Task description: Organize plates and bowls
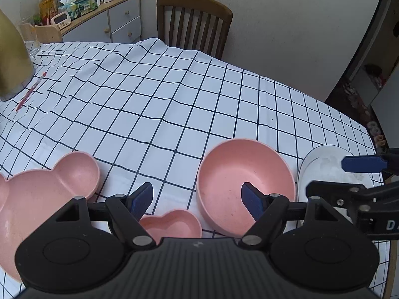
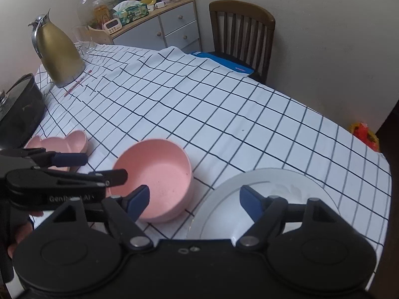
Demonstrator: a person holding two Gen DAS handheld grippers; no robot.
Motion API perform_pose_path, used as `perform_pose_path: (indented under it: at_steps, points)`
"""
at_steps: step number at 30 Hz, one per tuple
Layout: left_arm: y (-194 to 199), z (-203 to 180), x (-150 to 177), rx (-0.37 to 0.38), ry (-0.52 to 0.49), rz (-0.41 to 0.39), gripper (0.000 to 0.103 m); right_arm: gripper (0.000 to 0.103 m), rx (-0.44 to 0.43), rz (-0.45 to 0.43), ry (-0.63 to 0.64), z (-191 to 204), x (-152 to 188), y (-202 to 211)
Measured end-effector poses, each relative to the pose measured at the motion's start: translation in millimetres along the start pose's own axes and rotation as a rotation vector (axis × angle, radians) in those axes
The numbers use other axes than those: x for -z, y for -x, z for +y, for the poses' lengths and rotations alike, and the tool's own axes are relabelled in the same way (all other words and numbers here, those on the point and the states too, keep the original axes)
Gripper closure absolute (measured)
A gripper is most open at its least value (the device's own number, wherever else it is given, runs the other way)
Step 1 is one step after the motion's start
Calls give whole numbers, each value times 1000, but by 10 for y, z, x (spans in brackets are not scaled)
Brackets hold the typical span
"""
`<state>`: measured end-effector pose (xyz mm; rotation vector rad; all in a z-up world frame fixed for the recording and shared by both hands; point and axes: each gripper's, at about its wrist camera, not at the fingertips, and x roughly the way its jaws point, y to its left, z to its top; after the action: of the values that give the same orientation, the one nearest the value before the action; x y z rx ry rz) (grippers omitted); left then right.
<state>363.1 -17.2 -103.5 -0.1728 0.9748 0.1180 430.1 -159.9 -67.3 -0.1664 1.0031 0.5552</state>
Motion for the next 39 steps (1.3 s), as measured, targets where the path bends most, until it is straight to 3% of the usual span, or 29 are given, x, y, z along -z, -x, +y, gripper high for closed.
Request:
perform_pose_path:
  at_steps: [5, 10, 16, 20, 22, 24, 27, 39]
  points:
    - [-138, 27, -38, -7, 30, 19, 26, 37, -5, 36, 4, 1, -51, -255]
    - [-232, 59, -65, 15, 73, 46, 29, 56, -13, 55, -12, -1, -71, -401]
    - [-307, 20, -61, -20, 72, 81, 49, 68, -12, 74, -37, 16, -70, -494]
    - [-348, -4, -43, -38, 64, 108, 69, 76, -21, 94, -45, 47, -34, -542]
    - [-349, -10, -34, -47, 63, 110, 74, 86, -21, 102, -47, 57, -21, -551]
    - [-347, -7, -30, -49, 65, 110, 84, 88, -21, 106, -54, 64, -13, -549]
    - [-332, -1, -28, -34, 72, 112, 90, 91, -13, 113, -60, 76, -5, -548]
    - [-79, -70, 50, -12, 47, 129, 93, 92, 16, 136, -67, 197, 51, -326]
